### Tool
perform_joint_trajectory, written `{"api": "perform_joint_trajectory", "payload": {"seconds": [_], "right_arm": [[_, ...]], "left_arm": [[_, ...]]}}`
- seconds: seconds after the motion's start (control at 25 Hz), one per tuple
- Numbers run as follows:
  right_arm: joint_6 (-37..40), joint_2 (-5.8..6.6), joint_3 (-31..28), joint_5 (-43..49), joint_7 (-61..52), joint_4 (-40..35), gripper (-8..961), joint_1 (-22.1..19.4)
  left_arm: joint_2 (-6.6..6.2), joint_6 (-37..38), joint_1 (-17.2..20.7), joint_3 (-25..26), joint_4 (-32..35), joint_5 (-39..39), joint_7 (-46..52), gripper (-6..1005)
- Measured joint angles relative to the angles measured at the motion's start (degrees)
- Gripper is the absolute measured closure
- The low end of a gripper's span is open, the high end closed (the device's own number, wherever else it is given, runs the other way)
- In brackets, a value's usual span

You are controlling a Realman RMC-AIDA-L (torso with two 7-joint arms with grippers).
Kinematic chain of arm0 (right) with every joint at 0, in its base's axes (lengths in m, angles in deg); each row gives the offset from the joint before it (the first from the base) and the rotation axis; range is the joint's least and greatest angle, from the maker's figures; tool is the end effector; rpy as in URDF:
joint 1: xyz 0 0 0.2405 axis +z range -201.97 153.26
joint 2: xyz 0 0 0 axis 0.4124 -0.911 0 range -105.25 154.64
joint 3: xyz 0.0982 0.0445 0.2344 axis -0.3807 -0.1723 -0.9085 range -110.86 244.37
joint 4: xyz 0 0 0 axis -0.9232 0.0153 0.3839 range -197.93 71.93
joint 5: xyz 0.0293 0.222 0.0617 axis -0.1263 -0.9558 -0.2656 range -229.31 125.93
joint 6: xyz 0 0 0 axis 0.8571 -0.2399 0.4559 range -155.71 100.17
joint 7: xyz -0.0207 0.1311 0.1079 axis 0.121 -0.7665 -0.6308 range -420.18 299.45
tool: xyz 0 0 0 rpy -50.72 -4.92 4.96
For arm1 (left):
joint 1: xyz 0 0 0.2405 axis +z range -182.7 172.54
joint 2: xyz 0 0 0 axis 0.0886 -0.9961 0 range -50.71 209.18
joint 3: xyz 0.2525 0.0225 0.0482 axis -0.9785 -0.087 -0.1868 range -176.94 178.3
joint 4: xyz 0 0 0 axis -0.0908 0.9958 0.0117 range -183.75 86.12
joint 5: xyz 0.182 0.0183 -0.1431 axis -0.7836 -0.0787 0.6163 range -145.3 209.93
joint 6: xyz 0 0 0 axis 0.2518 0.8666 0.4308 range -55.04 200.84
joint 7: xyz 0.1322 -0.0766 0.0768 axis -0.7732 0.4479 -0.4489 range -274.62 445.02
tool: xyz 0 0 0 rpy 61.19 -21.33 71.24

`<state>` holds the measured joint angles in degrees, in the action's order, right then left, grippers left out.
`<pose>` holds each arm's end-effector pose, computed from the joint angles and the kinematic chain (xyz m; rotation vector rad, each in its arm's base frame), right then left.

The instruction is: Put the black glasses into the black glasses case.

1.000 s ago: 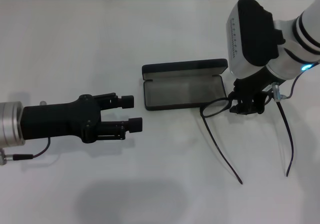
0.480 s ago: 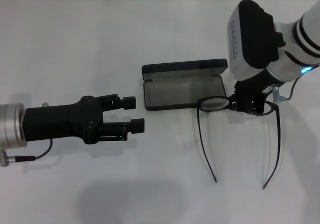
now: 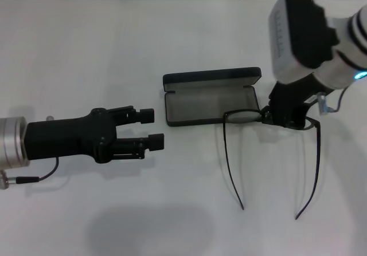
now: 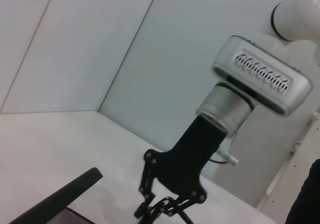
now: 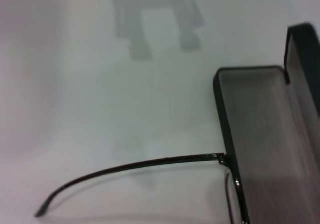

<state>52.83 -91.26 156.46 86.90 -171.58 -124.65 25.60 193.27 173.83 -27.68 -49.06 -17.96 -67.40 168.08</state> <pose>0.1242 0.4112 -0.0749 -2.9420 -0.1921 -0.6228 -0.2820 0.2979 -0.0097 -2.7764 -0.8627 -1.0066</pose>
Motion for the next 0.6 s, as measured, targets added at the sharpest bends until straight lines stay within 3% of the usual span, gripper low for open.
{"api": "perform_joint_trajectory", "payload": {"seconds": [0.28,0.6], "right_arm": [[10.7,0.26,-11.9,-2.9,2.8,-6.8,859,-4.0],[17.1,0.47,-25.7,-9.1,6.1,-5.3,875,-7.6]], "left_arm": [[-0.26,3.3,0.2,0.1,0.1,3.5,-0.6,193],[-0.42,8.9,2.0,0.1,0.2,12.7,-3.9,194]]}}
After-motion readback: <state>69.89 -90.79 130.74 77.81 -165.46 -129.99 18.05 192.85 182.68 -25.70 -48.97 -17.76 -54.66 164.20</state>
